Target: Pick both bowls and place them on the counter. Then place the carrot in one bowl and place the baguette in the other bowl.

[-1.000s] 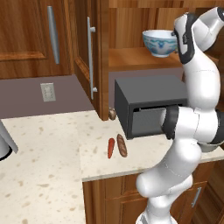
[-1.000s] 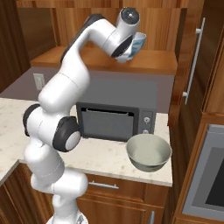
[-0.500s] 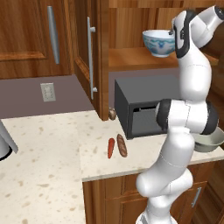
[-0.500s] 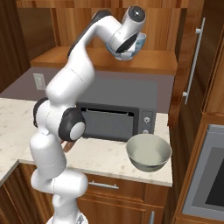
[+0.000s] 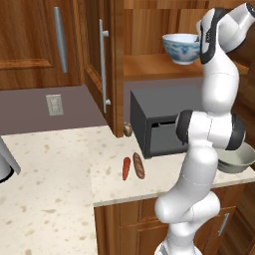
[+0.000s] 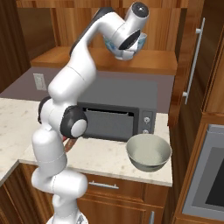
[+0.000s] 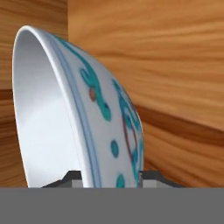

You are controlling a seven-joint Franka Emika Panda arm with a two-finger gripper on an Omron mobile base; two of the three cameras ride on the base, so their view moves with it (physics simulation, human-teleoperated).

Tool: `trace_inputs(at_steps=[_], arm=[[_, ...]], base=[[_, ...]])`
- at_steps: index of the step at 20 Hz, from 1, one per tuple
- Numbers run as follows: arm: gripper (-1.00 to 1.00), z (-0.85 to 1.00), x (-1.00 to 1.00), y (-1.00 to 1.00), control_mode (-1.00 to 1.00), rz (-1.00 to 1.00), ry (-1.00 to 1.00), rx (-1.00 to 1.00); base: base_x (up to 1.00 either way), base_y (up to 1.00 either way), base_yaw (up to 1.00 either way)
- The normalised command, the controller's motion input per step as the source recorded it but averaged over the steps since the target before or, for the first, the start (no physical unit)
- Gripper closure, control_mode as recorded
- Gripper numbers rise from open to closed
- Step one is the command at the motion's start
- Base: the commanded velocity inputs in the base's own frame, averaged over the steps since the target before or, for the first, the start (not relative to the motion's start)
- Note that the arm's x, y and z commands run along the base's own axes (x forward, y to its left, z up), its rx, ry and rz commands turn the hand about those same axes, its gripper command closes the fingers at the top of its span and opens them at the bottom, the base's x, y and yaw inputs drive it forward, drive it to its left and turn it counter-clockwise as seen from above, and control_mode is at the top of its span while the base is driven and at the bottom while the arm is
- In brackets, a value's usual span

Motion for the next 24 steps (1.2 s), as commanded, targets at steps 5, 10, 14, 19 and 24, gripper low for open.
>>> trace_inputs(at_steps=[5, 10, 14, 19, 24], arm=[[1.00, -0.16, -0.47, -0.08, -1.00, 0.01, 0.02, 0.00], [1.00, -0.12, -0.63, -0.01, -1.00, 0.00, 0.01, 0.02], [1.00, -0.07, -0.61, 0.00, -1.00, 0.00, 0.08, 0.01], [1.00, -0.08, -0.74, 0.00, -1.00, 0.00, 0.02, 0.00], [1.00, -0.13, -0.81, 0.00, -1.00, 0.00, 0.00, 0.00]], base=[[0.00, 0.00, 0.00], [0.00, 0.00, 0.00], [0.00, 0.00, 0.00], [0.00, 0.00, 0.00], [0.00, 0.00, 0.00]])
